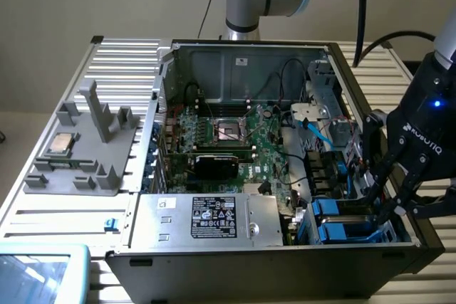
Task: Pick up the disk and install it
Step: 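Insert the first disk wire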
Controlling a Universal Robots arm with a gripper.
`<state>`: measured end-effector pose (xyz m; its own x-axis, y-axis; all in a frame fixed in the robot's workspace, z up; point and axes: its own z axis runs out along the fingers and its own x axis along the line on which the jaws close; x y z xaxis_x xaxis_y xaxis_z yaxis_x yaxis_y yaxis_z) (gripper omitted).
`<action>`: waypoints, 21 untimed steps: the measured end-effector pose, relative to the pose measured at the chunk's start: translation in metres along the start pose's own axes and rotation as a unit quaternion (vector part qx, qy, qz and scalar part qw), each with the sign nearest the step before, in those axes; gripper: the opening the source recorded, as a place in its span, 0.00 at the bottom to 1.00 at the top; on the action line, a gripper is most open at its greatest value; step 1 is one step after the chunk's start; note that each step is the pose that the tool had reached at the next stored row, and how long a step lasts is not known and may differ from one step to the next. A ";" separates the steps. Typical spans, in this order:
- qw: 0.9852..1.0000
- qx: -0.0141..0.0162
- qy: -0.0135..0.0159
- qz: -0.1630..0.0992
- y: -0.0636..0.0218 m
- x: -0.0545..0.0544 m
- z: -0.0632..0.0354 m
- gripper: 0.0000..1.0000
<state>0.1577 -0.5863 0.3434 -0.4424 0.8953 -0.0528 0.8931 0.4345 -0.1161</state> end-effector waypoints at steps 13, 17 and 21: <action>0.998 -0.008 0.001 -0.057 -0.0005 -0.001 0.0001 0.22; 0.997 -0.009 0.001 -0.070 -0.0006 -0.001 0.0001 0.16; 0.997 -0.010 0.000 -0.075 -0.0006 -0.001 0.0001 0.16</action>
<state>0.1577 -0.5875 0.3434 -0.5709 0.8202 -0.0358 0.8184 0.5652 -0.1035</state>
